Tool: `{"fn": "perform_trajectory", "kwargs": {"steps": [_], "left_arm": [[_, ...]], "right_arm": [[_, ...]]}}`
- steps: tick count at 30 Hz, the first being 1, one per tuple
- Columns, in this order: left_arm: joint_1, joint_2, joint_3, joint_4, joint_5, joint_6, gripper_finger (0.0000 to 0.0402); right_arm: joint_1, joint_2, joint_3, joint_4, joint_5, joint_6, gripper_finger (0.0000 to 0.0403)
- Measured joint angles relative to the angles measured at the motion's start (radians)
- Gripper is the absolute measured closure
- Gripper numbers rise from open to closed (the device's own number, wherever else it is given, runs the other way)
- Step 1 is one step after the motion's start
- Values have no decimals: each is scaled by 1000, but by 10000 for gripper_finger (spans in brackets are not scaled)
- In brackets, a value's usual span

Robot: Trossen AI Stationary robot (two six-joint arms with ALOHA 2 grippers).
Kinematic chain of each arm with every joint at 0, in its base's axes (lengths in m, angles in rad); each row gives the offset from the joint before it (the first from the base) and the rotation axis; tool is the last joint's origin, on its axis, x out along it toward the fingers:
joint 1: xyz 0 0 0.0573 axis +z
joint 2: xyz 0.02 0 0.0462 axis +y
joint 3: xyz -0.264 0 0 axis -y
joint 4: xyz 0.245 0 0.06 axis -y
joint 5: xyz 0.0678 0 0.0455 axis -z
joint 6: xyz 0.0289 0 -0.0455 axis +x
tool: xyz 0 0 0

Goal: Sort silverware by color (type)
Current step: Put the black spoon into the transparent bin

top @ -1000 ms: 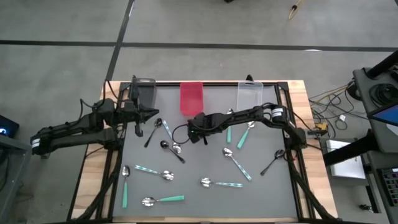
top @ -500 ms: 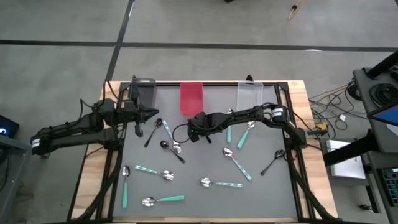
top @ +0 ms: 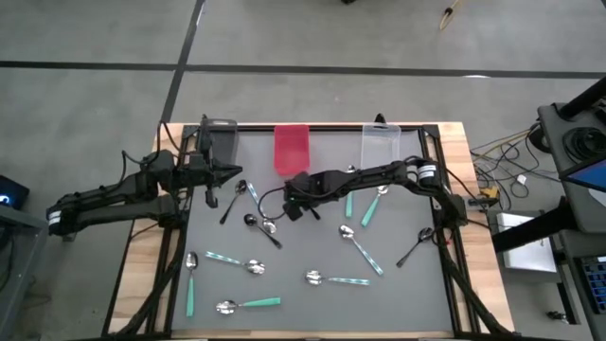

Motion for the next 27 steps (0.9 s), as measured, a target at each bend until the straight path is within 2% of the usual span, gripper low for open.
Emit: {"fn": "perform_trajectory", "kwargs": {"steps": [16, 27], "left_arm": [[0, 1, 0, 11, 0, 0, 402], [0, 1, 0, 11, 0, 0, 402]], "right_arm": [[28, -22, 112, -4, 1, -130, 394], [-25, -24, 312, -241, 11, -208, 394]]}}
